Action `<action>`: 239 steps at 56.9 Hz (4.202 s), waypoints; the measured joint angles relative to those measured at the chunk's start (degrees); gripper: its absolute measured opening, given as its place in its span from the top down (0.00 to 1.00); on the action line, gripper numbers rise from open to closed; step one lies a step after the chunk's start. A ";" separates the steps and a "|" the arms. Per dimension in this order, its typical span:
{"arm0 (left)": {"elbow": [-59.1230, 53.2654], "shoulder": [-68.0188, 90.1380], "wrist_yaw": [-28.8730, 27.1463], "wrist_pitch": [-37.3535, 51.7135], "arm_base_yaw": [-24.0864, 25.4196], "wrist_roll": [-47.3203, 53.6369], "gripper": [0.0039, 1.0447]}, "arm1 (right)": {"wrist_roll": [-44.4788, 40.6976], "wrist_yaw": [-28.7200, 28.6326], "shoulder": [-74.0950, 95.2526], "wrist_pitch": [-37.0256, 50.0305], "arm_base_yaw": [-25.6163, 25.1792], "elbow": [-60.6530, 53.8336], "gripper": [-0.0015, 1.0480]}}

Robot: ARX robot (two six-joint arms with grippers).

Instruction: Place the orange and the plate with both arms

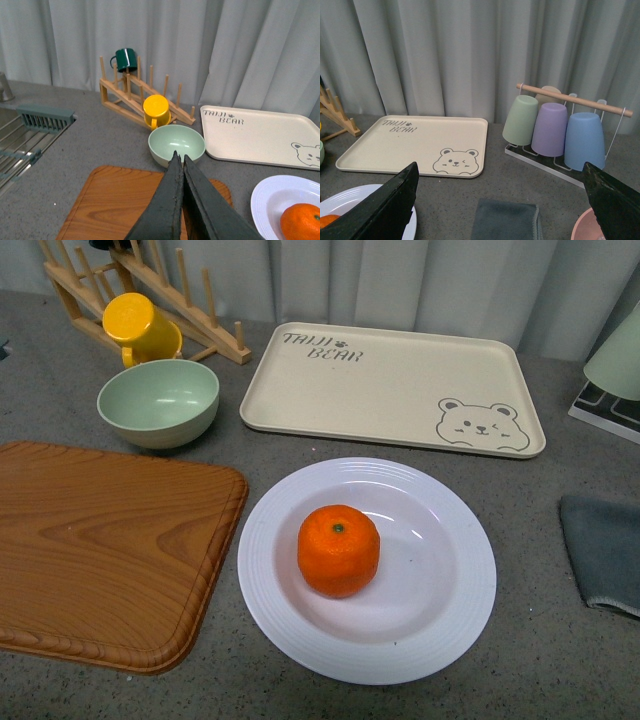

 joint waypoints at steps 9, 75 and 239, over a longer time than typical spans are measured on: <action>0.00 -0.09 -0.02 -0.20 0.00 0.00 0.96 | 0.00 0.00 0.00 0.00 0.00 0.00 0.09; 0.00 -0.15 -0.02 -0.20 0.00 0.13 0.06 | 12.09 -20.46 92.74 23.26 7.17 26.67 0.09; 0.00 -0.15 -0.02 -0.20 0.00 0.13 0.06 | 81.50 -15.65 136.34 52.63 17.77 62.36 0.96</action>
